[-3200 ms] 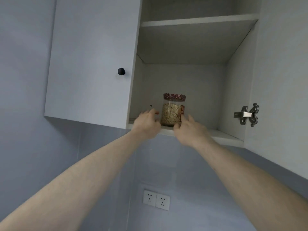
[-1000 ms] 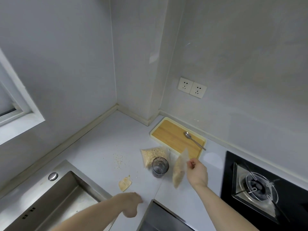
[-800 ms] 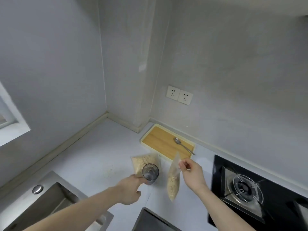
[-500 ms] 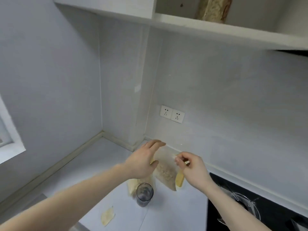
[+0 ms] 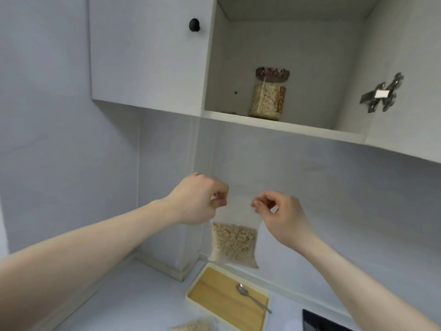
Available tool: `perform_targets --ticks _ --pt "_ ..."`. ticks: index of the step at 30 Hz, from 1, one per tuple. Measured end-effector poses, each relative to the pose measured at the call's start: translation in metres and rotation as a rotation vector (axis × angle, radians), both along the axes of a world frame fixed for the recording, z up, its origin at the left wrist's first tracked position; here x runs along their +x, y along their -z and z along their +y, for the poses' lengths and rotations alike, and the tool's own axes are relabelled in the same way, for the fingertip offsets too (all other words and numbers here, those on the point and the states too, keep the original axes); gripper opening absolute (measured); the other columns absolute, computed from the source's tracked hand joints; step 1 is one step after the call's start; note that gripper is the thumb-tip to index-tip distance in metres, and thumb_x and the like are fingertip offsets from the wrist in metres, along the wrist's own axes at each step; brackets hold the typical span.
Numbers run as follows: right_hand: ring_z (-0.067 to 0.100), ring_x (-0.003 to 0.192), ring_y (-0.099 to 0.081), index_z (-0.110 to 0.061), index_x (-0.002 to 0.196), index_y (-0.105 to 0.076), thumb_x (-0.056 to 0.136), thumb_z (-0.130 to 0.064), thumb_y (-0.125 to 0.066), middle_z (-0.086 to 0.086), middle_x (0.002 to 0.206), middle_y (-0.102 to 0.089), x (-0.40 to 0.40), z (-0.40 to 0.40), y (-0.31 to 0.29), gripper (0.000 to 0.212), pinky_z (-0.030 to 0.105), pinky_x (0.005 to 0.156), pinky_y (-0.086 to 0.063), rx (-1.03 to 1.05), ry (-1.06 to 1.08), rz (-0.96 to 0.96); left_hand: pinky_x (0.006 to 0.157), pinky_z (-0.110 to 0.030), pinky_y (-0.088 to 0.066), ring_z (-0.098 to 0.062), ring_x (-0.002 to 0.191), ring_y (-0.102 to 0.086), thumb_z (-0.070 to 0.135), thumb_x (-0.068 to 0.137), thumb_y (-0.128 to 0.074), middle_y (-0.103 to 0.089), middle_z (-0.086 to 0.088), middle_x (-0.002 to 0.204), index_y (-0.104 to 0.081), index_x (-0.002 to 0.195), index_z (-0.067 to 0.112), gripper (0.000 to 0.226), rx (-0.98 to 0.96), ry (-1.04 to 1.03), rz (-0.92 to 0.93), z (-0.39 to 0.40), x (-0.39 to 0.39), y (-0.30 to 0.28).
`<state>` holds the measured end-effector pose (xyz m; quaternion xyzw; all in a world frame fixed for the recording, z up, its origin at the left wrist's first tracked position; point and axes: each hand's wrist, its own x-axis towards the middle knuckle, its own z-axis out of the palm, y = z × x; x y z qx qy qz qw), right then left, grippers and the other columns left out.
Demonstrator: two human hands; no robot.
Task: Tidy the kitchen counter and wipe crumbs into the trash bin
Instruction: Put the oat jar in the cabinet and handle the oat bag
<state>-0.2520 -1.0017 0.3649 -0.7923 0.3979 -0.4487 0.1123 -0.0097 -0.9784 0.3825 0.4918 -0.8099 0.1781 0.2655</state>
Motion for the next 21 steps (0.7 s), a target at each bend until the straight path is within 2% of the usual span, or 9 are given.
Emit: perform_targets --ticks 2,5,9,12,14,18,21 --pt "0.012 0.073 -0.067 -0.021 0.077 -0.074 0.091 -0.016 -0.072 -0.008 0.073 -0.073 0.002 -0.001 -0.026 0.016 0.031 0.072 -0.051 -0.054 -0.003 -0.034 0.071 -0.029 -0.042 -0.021 0.086 -0.066 0.037 0.091 -0.063 -0.071 0.012 0.091 -0.062 0.085 0.028 0.011 -0.044 -0.033 0.023 0.001 0.001 -0.029" --pt "0.012 0.070 -0.064 -0.024 0.075 -0.073 0.092 -0.019 -0.071 -0.005 0.072 -0.071 0.005 -0.003 -0.064 0.018 0.031 0.071 -0.050 -0.140 -0.015 -0.040 0.072 -0.033 -0.052 -0.017 0.086 -0.066 0.042 0.093 -0.061 -0.072 0.014 0.095 -0.065 0.090 0.031 0.012 -0.057 -0.071 0.054 0.003 0.006 -0.069" --pt "0.005 0.062 -0.057 -0.030 0.071 -0.070 0.093 -0.020 -0.071 -0.004 0.069 -0.069 0.012 -0.008 -0.115 0.024 0.022 0.059 -0.045 -0.223 -0.030 -0.067 0.077 -0.032 -0.055 -0.008 0.081 -0.064 0.043 0.094 -0.063 -0.072 0.016 0.088 -0.069 0.092 0.031 0.014 0.022 -0.035 -0.056 0.004 0.014 -0.132" --pt "-0.001 0.056 -0.053 -0.027 0.075 -0.072 0.095 -0.021 -0.069 -0.016 0.062 -0.064 0.017 -0.011 -0.148 0.021 0.011 0.052 -0.038 -0.285 -0.025 -0.099 0.080 -0.035 -0.057 -0.009 0.083 -0.066 0.039 0.093 -0.066 -0.065 0.022 0.078 -0.070 0.089 0.030 0.011 0.023 -0.073 -0.100 0.000 0.013 -0.173" --pt "-0.002 0.056 -0.052 -0.024 0.077 -0.073 0.095 -0.021 -0.068 -0.020 0.060 -0.062 0.019 -0.013 -0.168 0.019 0.009 0.053 -0.037 -0.312 -0.010 -0.134 0.078 -0.038 -0.058 -0.013 0.082 -0.064 0.037 0.093 -0.063 -0.064 0.020 0.078 -0.067 0.089 0.029 0.011 -0.038 -0.099 -0.090 -0.003 0.008 -0.191" --pt "-0.005 0.059 -0.055 -0.022 0.081 -0.075 0.095 -0.023 -0.068 -0.012 0.070 -0.069 0.020 -0.017 -0.201 0.016 0.007 0.058 -0.040 -0.377 0.042 -0.252 0.072 -0.040 -0.056 -0.020 0.081 -0.061 0.032 0.092 -0.055 -0.068 0.011 0.084 -0.063 0.088 0.029 0.010 -0.242 -0.126 0.001 -0.006 -0.001 -0.221" --pt "-0.004 0.060 -0.056 -0.025 0.079 -0.073 0.094 -0.025 -0.066 -0.010 0.071 -0.069 0.020 -0.023 -0.215 0.017 0.010 0.060 -0.042 -0.392 0.051 -0.336 0.069 -0.038 -0.054 -0.023 0.079 -0.060 0.028 0.092 -0.055 -0.066 0.010 0.084 -0.061 0.085 0.029 0.010 -0.320 -0.130 0.044 -0.010 -0.006 -0.242"
